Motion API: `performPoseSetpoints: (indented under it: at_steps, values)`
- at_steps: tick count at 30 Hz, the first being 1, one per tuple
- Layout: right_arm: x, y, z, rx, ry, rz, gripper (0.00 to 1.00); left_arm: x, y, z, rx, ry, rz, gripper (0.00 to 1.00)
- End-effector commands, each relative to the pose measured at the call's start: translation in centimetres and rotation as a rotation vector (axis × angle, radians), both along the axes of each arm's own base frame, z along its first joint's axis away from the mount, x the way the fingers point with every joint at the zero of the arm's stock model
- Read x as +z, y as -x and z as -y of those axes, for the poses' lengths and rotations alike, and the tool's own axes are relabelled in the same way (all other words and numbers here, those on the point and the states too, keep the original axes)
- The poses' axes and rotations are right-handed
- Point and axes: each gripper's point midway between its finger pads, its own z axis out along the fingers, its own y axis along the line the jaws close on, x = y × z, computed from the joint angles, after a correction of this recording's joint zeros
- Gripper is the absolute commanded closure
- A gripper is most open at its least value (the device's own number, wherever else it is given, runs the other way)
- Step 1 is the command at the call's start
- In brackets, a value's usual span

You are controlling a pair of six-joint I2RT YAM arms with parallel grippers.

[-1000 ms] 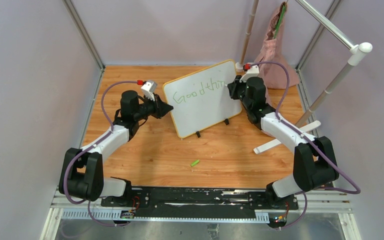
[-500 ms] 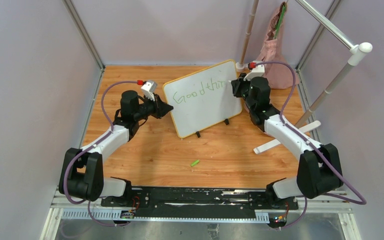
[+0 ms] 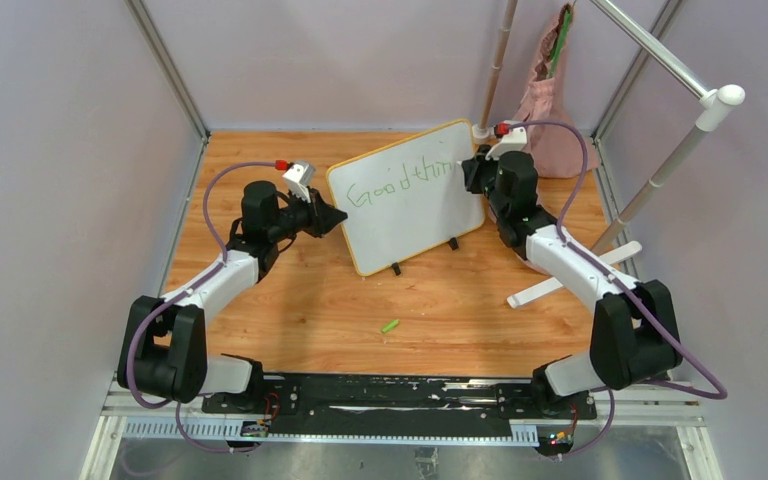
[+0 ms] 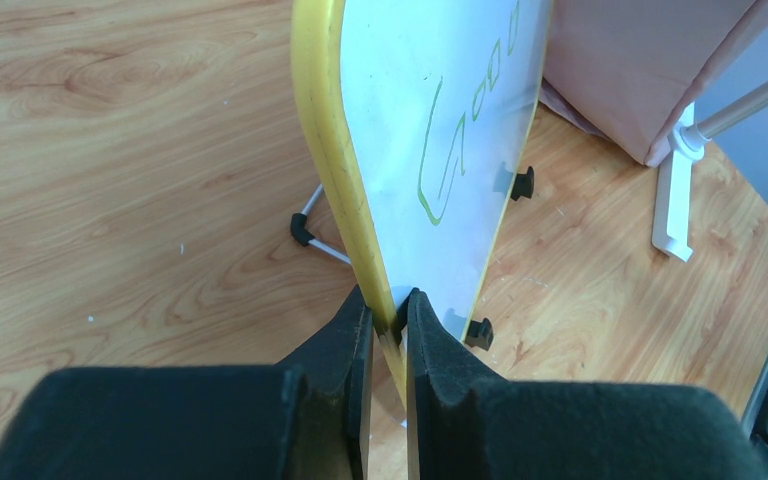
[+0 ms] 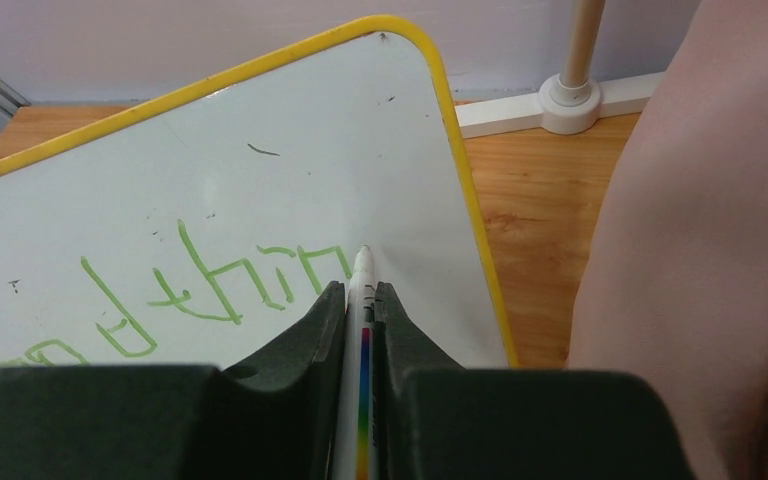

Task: Write a sentence on the whiteboard

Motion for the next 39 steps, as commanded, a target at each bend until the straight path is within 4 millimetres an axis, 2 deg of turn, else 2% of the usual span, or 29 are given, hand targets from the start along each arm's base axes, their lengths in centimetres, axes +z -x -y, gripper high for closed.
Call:
performPoseSetpoints:
  at_steps: [1,14,27,39]
  values:
    - [1.8,-1.1,0.7,-0.034,-0.005,0.044,1.00,-1.3,-0.6,-1.2,0.038,-0.109,0.041,1.00]
    - [1.9,-2.0,0.0,-0.009,0.003,0.040,1.00,-1.1,-0.5,-1.1,0.034,-0.110,0.048,1.00]
    - [0.5,-0.9,-1.9,0.071,-0.005,0.014,1.00,-1.1,-0.6,-1.1,0.039,-0.112,0.049,1.00]
    - [-1.4,0.3,-1.0,0.041,0.007,-0.020,1.00,-1.2,-0.5,-1.2,0.041,-0.115,0.045,1.00]
